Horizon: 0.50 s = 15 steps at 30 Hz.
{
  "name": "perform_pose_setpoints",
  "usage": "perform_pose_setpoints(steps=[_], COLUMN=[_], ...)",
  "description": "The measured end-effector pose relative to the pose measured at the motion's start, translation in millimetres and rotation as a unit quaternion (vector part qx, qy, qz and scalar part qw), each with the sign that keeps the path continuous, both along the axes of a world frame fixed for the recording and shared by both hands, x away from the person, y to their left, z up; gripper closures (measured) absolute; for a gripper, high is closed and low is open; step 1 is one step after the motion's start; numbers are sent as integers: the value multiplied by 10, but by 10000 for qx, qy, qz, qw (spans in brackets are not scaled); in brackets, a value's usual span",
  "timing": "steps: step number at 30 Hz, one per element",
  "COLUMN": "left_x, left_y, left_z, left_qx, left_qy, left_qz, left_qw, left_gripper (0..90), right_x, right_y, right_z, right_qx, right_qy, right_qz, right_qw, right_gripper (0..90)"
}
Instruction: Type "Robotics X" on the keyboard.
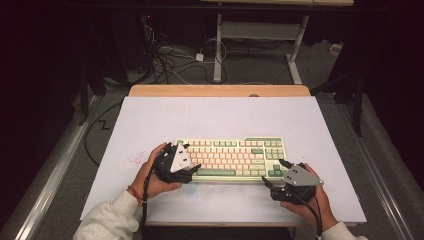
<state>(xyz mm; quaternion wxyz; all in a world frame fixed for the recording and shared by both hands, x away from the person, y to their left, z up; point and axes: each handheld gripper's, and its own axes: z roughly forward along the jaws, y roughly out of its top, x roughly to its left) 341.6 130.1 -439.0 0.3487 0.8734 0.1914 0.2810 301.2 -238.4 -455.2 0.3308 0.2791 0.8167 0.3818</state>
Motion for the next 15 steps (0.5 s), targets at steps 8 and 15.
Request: perform_pose_setpoints(steps=[8, 15], left_x=[-35, -90], left_y=[141, 238], left_z=[5, -50], left_qx=[-129, -92], left_qy=[-119, -160], left_qz=[106, 215], left_qw=[9998, 9996], left_gripper=[232, 219], right_x=[-1, 7], right_y=[-7, -30], right_z=[5, 24], right_qx=[3, 27], right_qy=[-8, -45], right_qz=[6, -24], right_qw=[10000, 10000], right_gripper=[233, 233])
